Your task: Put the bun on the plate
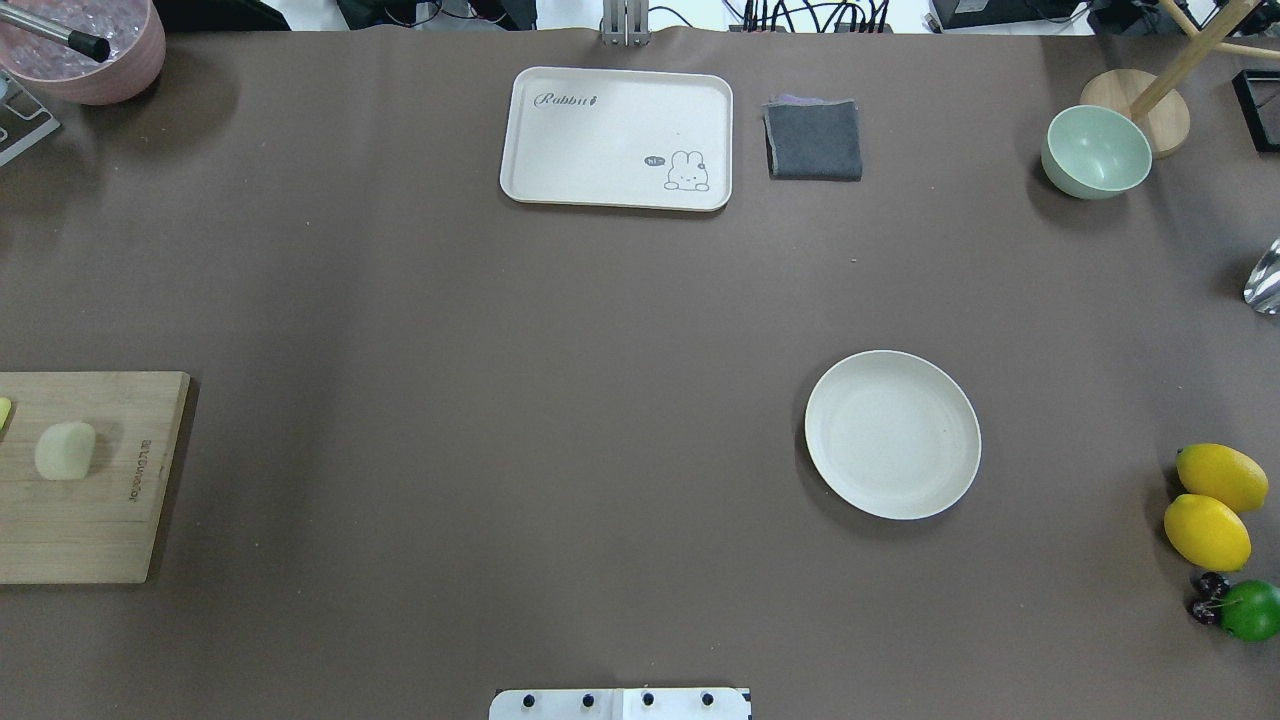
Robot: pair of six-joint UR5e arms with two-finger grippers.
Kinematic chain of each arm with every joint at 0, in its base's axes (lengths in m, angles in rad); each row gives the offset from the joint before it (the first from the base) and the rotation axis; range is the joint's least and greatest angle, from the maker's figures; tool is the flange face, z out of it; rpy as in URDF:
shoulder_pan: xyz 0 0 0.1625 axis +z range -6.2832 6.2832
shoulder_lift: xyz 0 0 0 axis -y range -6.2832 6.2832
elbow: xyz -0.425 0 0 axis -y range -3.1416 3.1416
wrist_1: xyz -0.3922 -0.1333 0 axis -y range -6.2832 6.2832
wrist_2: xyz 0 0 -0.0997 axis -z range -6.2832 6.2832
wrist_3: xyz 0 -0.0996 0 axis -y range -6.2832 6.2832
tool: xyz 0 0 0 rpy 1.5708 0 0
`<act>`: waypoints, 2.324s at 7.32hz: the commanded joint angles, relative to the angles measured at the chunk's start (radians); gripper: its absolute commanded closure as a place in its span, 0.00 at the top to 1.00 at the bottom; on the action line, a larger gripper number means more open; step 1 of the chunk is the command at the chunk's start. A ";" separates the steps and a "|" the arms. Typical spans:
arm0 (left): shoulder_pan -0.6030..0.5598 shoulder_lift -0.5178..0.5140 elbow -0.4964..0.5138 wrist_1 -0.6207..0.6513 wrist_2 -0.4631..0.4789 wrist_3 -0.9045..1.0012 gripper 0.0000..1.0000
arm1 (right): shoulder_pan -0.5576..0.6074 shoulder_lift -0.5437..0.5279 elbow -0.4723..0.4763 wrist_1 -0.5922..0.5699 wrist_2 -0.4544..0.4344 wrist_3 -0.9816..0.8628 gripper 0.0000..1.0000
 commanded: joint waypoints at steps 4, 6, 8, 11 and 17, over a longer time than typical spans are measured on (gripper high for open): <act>0.002 0.001 -0.006 -0.061 0.000 0.000 0.98 | 0.000 0.014 0.009 0.000 -0.002 0.000 1.00; 0.002 -0.002 -0.013 -0.062 -0.002 -0.001 0.98 | 0.000 0.015 0.020 0.000 -0.002 -0.002 1.00; 0.002 0.001 -0.013 -0.123 -0.002 -0.001 0.98 | 0.000 0.017 0.035 0.002 -0.002 0.000 1.00; 0.000 -0.007 -0.030 -0.226 0.000 -0.010 0.98 | 0.041 0.060 0.043 0.069 -0.008 0.006 1.00; -0.011 -0.014 -0.048 -0.461 -0.117 -0.068 0.98 | 0.152 0.077 0.074 0.121 0.044 0.020 1.00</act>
